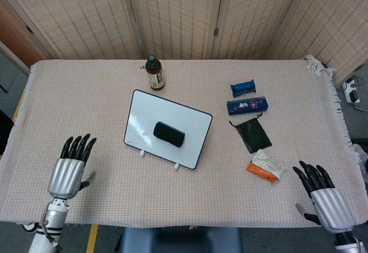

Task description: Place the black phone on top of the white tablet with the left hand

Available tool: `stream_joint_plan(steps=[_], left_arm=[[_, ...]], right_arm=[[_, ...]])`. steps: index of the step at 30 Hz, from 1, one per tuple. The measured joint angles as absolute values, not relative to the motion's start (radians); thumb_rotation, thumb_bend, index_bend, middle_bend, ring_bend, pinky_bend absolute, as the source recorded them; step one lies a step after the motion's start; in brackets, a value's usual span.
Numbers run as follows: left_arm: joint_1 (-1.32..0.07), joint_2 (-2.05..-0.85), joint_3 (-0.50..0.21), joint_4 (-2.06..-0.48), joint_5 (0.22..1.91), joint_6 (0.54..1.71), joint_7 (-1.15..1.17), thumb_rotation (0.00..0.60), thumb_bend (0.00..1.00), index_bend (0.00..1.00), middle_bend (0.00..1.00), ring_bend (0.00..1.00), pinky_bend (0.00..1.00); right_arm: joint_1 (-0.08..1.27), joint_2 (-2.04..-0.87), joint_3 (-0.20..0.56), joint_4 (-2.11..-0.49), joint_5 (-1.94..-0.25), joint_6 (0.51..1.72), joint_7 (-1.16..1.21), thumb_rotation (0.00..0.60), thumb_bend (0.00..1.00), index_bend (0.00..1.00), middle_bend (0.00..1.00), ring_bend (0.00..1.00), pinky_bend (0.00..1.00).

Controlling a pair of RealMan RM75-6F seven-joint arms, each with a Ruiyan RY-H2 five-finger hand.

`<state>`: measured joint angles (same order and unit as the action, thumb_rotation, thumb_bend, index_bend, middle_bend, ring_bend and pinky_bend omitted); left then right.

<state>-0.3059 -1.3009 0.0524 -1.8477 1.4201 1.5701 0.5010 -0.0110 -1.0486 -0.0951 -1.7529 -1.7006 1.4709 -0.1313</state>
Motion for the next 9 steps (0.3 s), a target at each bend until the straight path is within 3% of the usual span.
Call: stream_joint_plan(steps=[4,9], left_arm=[[-0.155,-1.249,0.151,-1.767,1.519,1.684,0.303,0.6,0.29,0.05,0.05,0.0,0.0],[-0.035,-1.236,0.198,-1.647,1.606,1.789,0.21,0.6,0.29,0.04,0.05,0.0,0.0]], right_arm=[[0.0,-1.053,-0.092,-1.755,-1.686,1.449,-0.139,0.6,0.29,0.0,0.0,0.0,0.0],[0.001,-1.057,-0.099,-1.756,-1.699,1.447,-0.148,0.6,0.3,0.0,0.0,0.0,0.0]])
